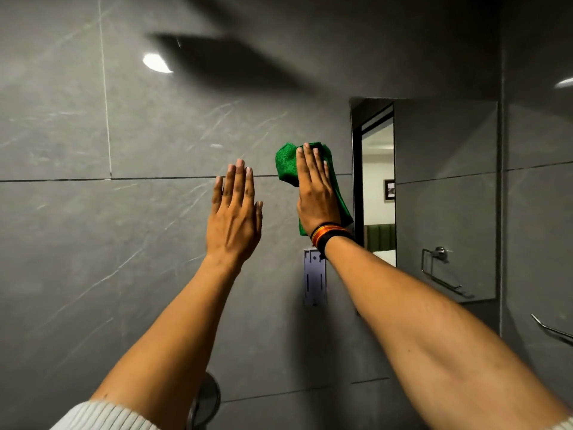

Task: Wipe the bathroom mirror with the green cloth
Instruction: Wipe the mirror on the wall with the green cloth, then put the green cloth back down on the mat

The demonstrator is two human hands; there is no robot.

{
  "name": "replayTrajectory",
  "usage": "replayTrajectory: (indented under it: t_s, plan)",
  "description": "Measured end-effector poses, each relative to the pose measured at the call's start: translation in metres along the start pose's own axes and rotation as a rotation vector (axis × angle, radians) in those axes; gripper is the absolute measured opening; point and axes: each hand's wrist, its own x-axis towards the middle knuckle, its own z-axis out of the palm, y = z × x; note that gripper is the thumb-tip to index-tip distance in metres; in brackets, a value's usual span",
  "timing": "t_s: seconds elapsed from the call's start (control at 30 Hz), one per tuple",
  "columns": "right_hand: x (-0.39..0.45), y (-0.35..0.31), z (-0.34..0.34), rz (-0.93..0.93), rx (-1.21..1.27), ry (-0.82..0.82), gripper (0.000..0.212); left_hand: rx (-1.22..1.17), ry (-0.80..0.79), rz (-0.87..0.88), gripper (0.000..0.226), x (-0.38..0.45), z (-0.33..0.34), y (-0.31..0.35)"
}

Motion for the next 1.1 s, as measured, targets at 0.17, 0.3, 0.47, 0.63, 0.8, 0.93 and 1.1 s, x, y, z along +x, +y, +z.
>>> replayTrajectory:
  t_s: [0.17, 0.3, 0.47, 0.63, 0.8, 0.93, 1.1]
  plan:
    - [-0.014, -0.005, 0.011, 0.013, 0.003, -0.02, 0.075, -0.016, -0.048, -0.016, 0.067, -0.017, 0.01, -0.002]
    - [-0.056, -0.005, 0.032, 0.045, 0.004, -0.078, 0.075, -0.045, -0.126, -0.039, 0.067, -0.048, 0.031, 0.002]
    - [-0.171, -0.008, 0.074, 0.142, 0.02, -0.29, 0.079, -0.077, -0.345, -0.044, 0.068, -0.143, 0.08, 0.013]
    - [-0.318, -0.024, 0.103, 0.261, 0.079, -0.57, 0.078, -0.129, -0.59, -0.023, 0.067, -0.28, 0.125, 0.03]
    - [-0.517, -0.052, 0.122, 0.374, 0.189, -0.865, 0.08, -0.202, -0.826, -0.067, 0.068, -0.474, 0.159, 0.042]
    - [-0.663, -0.088, 0.124, 0.47, 0.237, -1.066, 0.089, -0.191, -1.01, -0.055, 0.068, -0.62, 0.167, 0.042]
    - [-0.808, -0.125, 0.117, 0.579, 0.303, -1.218, 0.084, -0.246, -1.207, -0.112, 0.066, -0.756, 0.167, 0.047]
